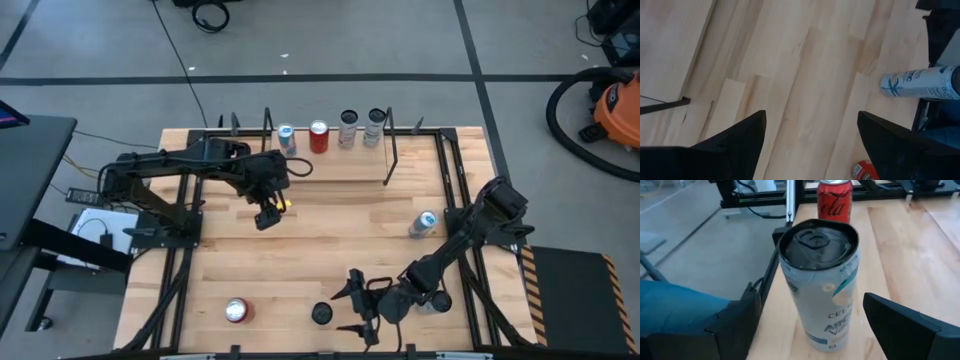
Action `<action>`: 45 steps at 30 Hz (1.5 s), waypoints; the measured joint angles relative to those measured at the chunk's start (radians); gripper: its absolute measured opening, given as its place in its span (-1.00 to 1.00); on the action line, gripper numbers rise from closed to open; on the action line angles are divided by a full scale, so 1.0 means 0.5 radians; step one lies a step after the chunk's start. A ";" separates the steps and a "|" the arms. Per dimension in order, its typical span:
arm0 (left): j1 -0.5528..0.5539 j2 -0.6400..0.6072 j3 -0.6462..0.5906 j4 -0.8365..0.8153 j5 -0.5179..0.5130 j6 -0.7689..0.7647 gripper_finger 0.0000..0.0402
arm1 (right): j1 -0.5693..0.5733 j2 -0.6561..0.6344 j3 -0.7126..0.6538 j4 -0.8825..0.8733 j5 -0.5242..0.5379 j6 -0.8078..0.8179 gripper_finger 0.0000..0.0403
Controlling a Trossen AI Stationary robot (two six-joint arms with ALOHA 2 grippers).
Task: Place canned beverage on shelf
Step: Put the white-blue soda can on the shelf aligned with the other white-blue soda can
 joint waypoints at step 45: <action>0.000 0.000 0.000 0.085 0.001 -0.006 0.57 | -0.102 0.445 0.106 0.658 -0.090 -0.033 0.80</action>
